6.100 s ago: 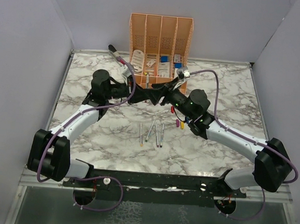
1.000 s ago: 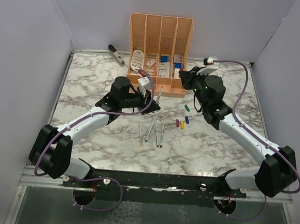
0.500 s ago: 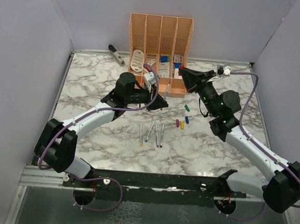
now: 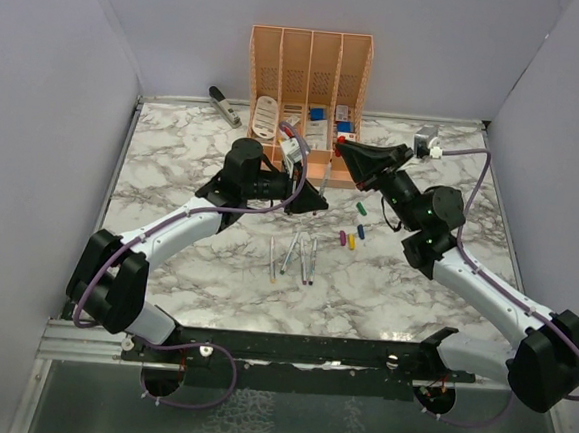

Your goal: Insert the pens into the pen caps

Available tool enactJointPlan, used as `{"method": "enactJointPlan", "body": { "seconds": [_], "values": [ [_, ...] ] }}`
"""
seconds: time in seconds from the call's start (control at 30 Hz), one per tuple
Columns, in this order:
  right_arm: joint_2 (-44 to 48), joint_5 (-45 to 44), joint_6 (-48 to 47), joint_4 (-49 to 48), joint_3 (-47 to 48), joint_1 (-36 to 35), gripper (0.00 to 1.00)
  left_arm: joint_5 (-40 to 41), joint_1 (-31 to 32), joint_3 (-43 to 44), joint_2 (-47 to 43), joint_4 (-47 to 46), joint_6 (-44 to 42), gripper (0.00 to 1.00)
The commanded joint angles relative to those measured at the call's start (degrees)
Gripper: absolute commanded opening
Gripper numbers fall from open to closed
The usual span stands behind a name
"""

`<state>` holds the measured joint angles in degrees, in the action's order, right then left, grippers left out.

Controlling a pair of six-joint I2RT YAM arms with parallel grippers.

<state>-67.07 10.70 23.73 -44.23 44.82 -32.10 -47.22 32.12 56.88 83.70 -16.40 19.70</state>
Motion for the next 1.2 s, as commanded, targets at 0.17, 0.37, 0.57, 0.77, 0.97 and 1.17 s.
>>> {"method": "enactJointPlan", "body": {
  "seconds": [0.17, 0.37, 0.57, 0.77, 0.97, 1.17],
  "values": [
    [-0.9, 2.7, 1.6, -4.4, 0.7, 0.1, 0.01, -2.6, 0.8, 1.1, -1.2, -2.0, -0.2, 0.00],
    [-1.5, 2.9, 2.4, -5.0, 0.7, 0.0, 0.01, -0.8, 1.4, 0.1, -3.4, -2.7, -3.2, 0.00],
    [-2.2, 3.5, 2.9, -5.4, 1.1, 0.0, 0.01, -0.2, 1.4, 0.6, -2.5, -3.0, -3.4, 0.00],
    [-2.1, 3.5, 2.9, -5.2, 1.1, 0.0, 0.01, 1.2, 1.4, 0.3, -2.9, -3.7, -3.7, 0.00],
    [-1.9, 3.5, 2.7, -5.1, 1.1, 0.0, 0.01, 1.6, 1.4, 0.1, -3.1, -4.4, -3.8, 0.00],
    [-1.9, 3.4, 2.4, -4.9, 1.0, 0.0, 0.01, 1.7, 1.4, -0.2, -3.9, -5.6, -3.5, 0.00]
  ]
}}
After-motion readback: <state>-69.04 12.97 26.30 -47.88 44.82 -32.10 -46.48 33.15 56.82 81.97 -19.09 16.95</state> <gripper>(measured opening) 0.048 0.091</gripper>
